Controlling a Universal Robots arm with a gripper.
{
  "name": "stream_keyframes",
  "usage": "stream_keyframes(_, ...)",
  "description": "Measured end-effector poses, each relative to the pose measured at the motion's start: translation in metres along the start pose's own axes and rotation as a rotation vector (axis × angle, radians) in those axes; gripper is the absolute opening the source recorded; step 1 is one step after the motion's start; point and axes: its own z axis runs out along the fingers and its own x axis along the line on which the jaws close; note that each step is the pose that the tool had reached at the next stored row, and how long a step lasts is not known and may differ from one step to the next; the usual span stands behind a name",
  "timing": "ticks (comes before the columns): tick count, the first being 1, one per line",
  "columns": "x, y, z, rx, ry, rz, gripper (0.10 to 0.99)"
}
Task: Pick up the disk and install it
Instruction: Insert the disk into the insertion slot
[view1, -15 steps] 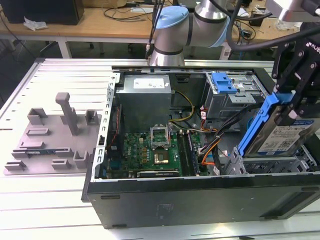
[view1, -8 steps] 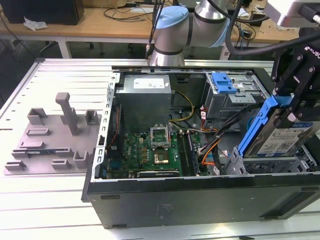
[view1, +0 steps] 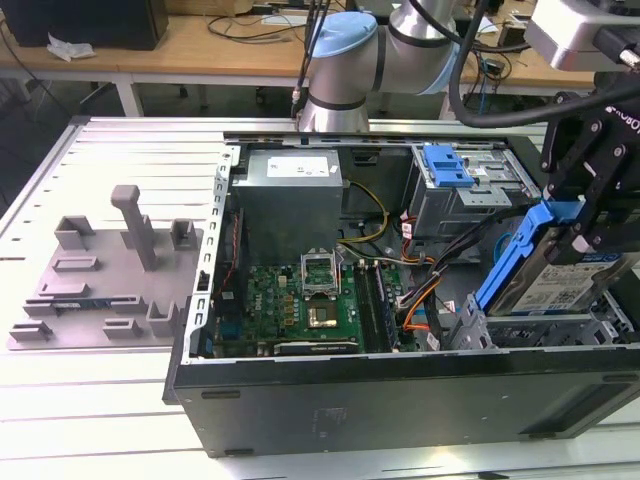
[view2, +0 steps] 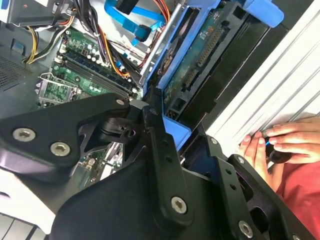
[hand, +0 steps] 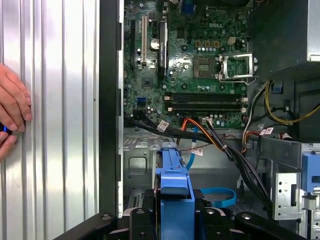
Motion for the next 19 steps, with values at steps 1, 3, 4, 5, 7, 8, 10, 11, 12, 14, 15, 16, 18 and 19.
stream_keyframes(1, 0.0007, 0.0, 0.0008, 0.0, -0.0003, 0.0, 0.369)
stream_keyframes(3, 0.0019, 0.0, 0.0016, 0.0, -0.0001, 0.0, 0.369)
stream_keyframes(4, 0.0024, 0.0, 0.0018, 0.0, -0.0001, 0.0, 0.369)
stream_keyframes(5, 0.0034, 0.0, 0.0023, 0.0, 0.0001, 0.0, 0.376)
stream_keyframes(7, 0.004, 0.0, 0.0028, 0.0, -0.0004, 0.0, 0.439)
stream_keyframes(8, 0.0044, 0.0, 0.003, 0.0, -0.0002, 0.0, 0.439)
stream_keyframes(10, 0.005, 0.0, 0.0035, 0.0, -0.0004, 0.0, 0.439)
stream_keyframes(11, 0.005, 0.0007, 0.0036, 0.0, -0.0004, 0.0, 0.439)
stream_keyframes(12, 0.005, 0.0009, 0.0036, 0.0, -0.0004, 0.0, 0.439)
stream_keyframes(14, 0.0051, 0.0012, 0.0036, 0.0, -0.0001, 0.0, 0.439)
stream_keyframes(15, 0.0051, 0.0012, 0.0036, 0.0, -0.0001, 0.0, 0.451)
stream_keyframes(16, 0.0051, 0.0012, 0.0036, 0.0, -0.0003, 0.0, 0.51)
stream_keyframes(18, 0.005, 0.0012, 0.0037, 0.0, -0.0005, 0.0, 0.576)
stream_keyframes(19, 0.0051, 0.0011, 0.0037, 0.0, -0.0004, 0.0, 0.576)
